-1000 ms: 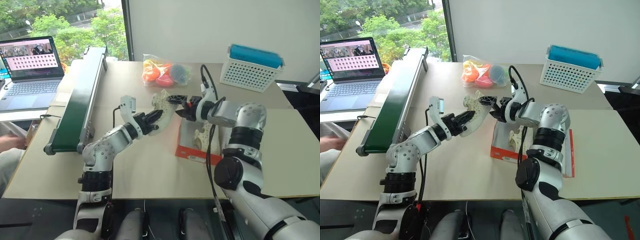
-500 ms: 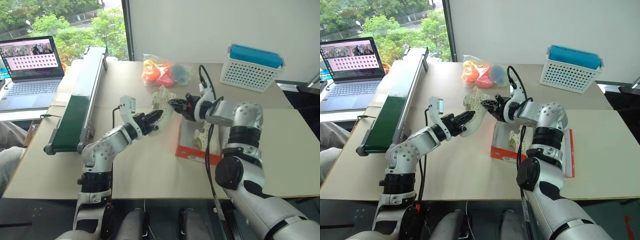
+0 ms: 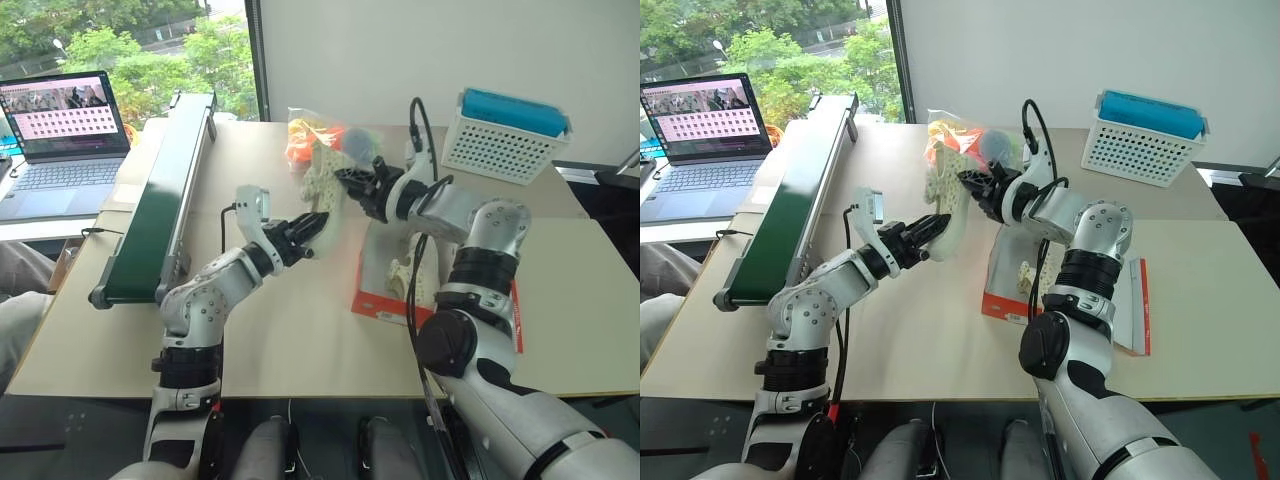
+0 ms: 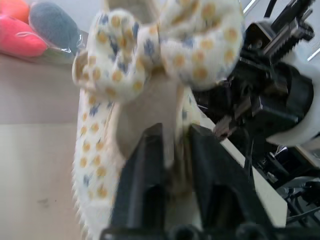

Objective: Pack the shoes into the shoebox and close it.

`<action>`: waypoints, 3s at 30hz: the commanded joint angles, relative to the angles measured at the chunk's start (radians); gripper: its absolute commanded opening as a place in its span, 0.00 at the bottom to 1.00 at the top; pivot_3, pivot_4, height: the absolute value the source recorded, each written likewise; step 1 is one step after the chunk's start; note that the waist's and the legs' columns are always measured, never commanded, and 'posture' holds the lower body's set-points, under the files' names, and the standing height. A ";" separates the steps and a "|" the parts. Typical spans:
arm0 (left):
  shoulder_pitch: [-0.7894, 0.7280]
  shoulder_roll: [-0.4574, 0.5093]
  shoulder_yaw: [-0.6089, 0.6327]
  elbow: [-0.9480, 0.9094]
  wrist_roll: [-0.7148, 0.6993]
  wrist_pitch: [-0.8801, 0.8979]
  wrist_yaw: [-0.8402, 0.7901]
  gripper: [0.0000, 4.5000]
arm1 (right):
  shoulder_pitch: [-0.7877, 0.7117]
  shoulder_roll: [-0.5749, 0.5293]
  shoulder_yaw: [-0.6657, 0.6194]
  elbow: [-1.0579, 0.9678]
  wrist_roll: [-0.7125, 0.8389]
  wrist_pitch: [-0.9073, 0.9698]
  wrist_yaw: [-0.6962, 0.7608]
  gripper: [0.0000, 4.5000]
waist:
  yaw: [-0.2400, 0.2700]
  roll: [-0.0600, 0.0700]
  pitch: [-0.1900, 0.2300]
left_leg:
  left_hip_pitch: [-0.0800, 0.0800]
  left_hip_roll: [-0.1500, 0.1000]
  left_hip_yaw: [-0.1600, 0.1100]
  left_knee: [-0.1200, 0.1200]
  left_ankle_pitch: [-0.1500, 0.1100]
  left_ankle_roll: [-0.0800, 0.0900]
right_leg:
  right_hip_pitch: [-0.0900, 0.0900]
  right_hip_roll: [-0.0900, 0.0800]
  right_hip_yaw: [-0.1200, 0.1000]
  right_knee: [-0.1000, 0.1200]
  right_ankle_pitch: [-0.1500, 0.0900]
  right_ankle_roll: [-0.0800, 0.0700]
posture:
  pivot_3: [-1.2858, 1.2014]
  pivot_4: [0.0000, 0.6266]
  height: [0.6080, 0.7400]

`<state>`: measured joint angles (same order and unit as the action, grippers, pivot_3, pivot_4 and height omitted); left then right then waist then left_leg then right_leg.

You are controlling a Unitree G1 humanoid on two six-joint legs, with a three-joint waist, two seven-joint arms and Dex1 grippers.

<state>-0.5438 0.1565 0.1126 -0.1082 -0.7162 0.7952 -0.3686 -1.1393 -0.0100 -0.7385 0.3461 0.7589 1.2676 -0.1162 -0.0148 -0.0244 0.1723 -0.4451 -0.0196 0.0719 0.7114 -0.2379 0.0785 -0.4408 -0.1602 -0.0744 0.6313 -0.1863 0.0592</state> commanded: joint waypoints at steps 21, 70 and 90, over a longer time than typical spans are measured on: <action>0.071 0.354 -0.267 -0.034 0.272 -0.293 -0.475 0.42 | 0.063 -0.292 0.060 -0.150 -0.048 0.315 -0.072 0.33 | -0.004 0.006 0.003 | 0.001 0.001 0.004 -0.001 -0.004 0.006 | -0.002 0.000 0.004 -0.002 -0.001 -0.002 | 0.52 0.24 0.69; 0.064 0.295 -0.265 0.000 0.369 -0.318 -0.454 0.42 | 0.232 -0.200 0.418 -0.260 -0.413 0.203 0.200 0.33 | 0.001 0.006 0.002 | 0.004 0.001 0.004 0.000 -0.001 0.002 | 0.000 -0.001 0.003 -0.003 -0.001 -0.001 | 0.52 0.24 0.69; 0.040 0.281 -0.267 0.026 0.387 -0.324 -0.476 0.44 | 0.326 -0.178 0.460 -0.349 -0.443 0.270 0.205 0.95 | -0.001 0.006 0.002 | 0.004 0.001 0.004 0.000 -0.001 0.003 | 0.000 -0.001 0.004 -0.002 -0.001 -0.001 | 0.52 0.24 0.69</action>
<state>-0.4798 0.4375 -0.1671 -0.0639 -0.3329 0.4948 -0.8412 -0.8220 -0.1854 -0.2901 0.0277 0.3201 1.5531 0.0852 -0.0158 -0.0186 0.1742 -0.4412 -0.0187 0.0760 0.7111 -0.2394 0.0812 -0.4406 -0.1608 -0.0708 0.6291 -0.1878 0.0583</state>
